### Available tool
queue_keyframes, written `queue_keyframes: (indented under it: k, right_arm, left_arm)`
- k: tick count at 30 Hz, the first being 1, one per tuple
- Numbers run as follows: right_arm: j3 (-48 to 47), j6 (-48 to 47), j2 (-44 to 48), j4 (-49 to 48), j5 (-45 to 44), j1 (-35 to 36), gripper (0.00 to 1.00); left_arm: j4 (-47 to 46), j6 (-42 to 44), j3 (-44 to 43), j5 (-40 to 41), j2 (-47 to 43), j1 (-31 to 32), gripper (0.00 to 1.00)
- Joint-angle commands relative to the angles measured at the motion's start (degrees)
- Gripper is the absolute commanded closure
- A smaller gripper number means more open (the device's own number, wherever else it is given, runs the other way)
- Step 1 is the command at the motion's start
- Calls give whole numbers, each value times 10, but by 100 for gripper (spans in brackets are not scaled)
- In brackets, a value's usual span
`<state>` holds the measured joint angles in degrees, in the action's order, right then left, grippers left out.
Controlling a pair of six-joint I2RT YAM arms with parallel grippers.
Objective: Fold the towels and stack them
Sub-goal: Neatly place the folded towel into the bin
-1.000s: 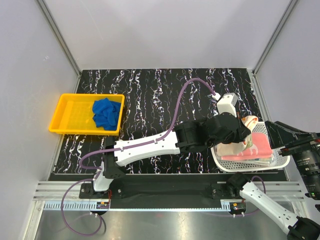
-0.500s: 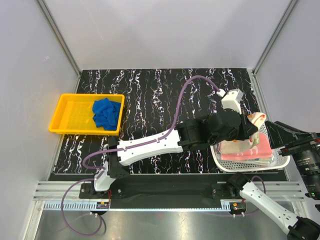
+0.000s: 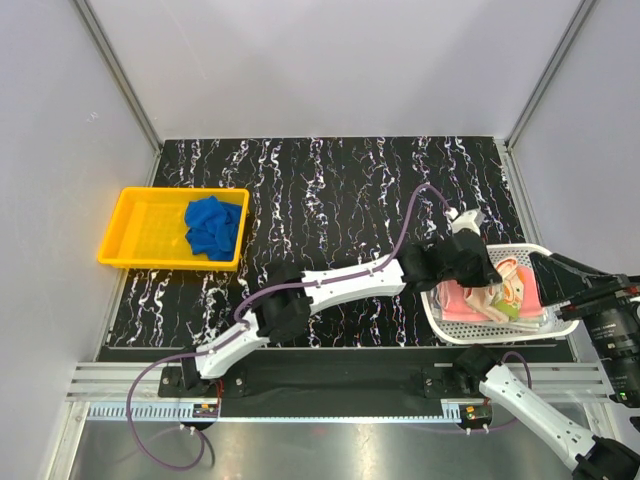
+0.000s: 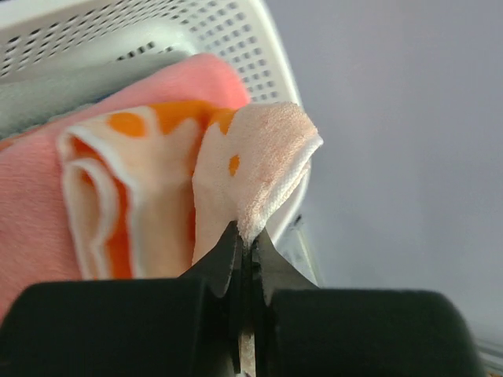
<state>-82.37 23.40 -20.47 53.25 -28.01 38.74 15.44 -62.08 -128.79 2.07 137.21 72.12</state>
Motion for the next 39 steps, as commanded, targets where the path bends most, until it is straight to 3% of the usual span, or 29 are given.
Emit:
queue_keyframes:
  k: [1,6,9,11,15,19,24,27,31,39]
  right_arm:
    - [-2,-1,3,3,-20,4,37]
    - [5,2,0,-3,-12,4,37]
    - [8,3,0,-3,-10,5,38]
    - [10,3,1,-4,-10,4,38]
    - [16,6,-1,-8,-6,5,38]
    - [24,9,-4,-17,-1,5,38]
    - [27,11,-15,-24,4,4,39]
    - [29,14,-19,-26,7,5,39]
    - [28,16,-19,-26,3,4,39]
    - [23,14,-18,-13,-12,5,39]
  left_arm:
    - [-53,-17,-40,-50,13,-7,100]
    - [-67,-7,-87,-94,57,-15,99]
    - [-88,8,-84,-108,56,-15,90]
    - [-104,20,-85,-125,59,-16,89]
    - [-117,53,-85,-175,62,-17,55]
    - [-91,82,-108,-209,71,-20,39]
    - [-64,108,-98,-221,61,-28,36]
    - [-102,107,-36,-211,31,-29,37]
    - [-61,94,-105,-224,74,-30,39]
    - [-135,94,-131,-317,107,-15,39]
